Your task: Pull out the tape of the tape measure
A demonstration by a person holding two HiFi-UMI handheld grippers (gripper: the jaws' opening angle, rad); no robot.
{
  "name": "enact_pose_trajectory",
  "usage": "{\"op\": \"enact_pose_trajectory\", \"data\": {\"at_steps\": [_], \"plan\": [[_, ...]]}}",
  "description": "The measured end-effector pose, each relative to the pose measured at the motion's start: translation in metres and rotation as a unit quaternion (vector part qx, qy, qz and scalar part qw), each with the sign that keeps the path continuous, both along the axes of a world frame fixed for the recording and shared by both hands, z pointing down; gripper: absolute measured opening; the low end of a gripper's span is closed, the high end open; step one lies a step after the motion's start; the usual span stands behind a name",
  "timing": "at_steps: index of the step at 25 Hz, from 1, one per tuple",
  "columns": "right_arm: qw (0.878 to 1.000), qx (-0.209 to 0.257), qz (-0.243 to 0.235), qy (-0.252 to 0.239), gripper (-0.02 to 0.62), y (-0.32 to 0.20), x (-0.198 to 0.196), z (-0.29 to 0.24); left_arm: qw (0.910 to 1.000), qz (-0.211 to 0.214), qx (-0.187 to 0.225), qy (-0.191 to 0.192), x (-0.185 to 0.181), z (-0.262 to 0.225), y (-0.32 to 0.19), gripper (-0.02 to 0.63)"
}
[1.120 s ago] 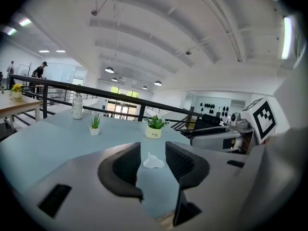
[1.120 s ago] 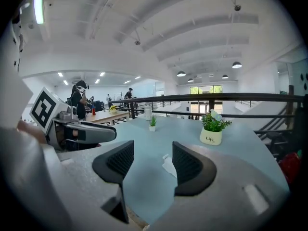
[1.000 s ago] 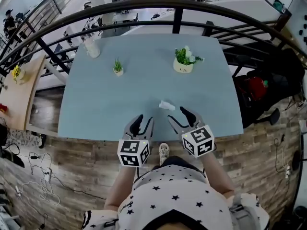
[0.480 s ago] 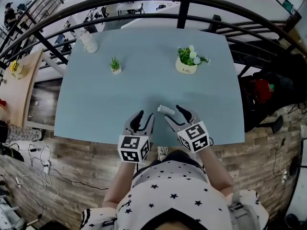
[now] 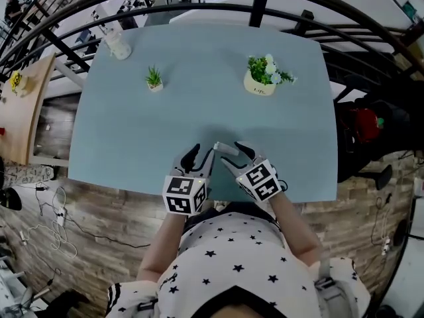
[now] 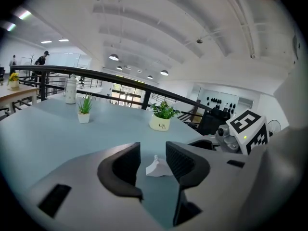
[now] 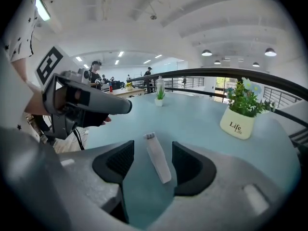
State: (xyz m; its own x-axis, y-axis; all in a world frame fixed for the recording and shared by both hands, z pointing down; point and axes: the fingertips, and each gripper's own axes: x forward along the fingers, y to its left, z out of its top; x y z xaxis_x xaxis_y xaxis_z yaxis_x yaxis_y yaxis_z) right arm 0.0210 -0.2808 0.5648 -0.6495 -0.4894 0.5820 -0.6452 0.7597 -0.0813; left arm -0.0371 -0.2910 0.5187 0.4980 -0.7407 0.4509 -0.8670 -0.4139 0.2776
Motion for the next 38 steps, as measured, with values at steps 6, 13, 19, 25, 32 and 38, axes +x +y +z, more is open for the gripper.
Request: {"op": "enact_pose_trajectory", "data": {"at_steps": [6, 13, 19, 25, 32, 38], "plan": [[0.999, -0.022, -0.033, 0.025, 0.232, -0.007, -0.001, 0.028, 0.9995, 0.014, -0.026, -0.007, 0.012, 0.018, -0.007, 0.146], [0.996, -0.041, -0.061, 0.048, 0.212, -0.011, 0.001, 0.049, 0.9967, 0.042, -0.068, -0.014, 0.028, 0.045, -0.007, 0.146], [0.992, -0.039, -0.094, 0.073, 0.155, -0.01, 0.0, 0.06, 0.9943, 0.057, -0.087, -0.023, 0.034, 0.059, -0.008, 0.144], [0.991, -0.036, -0.104, 0.081, 0.103, -0.009, 0.001, 0.062, 0.9938, 0.054, -0.094, -0.023, 0.037, 0.064, -0.014, 0.124], [0.989, -0.031, -0.116, 0.083, 0.1, -0.008, 0.001, 0.062, 0.9941, 0.052, -0.093, -0.023, 0.038, 0.065, -0.017, 0.104], [0.99, -0.034, -0.116, 0.076, 0.099, -0.009, 0.001, 0.062, 0.9943, 0.052, -0.093, -0.013, 0.042, 0.066, -0.023, 0.075]]}}
